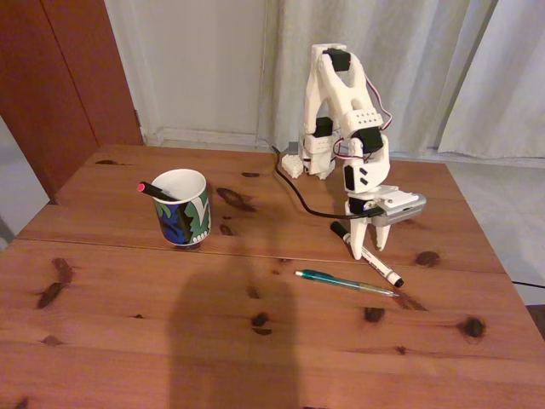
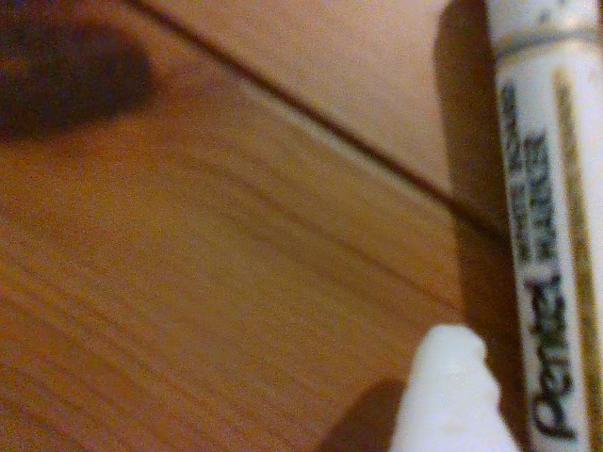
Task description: Clean up the desk and place the pens and markers into the cup
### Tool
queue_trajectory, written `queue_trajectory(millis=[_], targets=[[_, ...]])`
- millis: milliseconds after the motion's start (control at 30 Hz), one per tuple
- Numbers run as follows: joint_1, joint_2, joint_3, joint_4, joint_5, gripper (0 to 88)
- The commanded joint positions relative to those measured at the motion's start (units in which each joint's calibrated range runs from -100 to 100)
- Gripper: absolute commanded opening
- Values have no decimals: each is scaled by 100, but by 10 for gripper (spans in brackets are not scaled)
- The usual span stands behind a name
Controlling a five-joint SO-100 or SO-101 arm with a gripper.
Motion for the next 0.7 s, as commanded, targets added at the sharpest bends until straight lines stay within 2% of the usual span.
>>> queue_trajectory(millis=[0, 367, 667], targets=[[133, -71, -32, 38, 134, 224], [286, -30, -916, 1750, 301, 224], [278, -22, -925, 1853, 312, 224]])
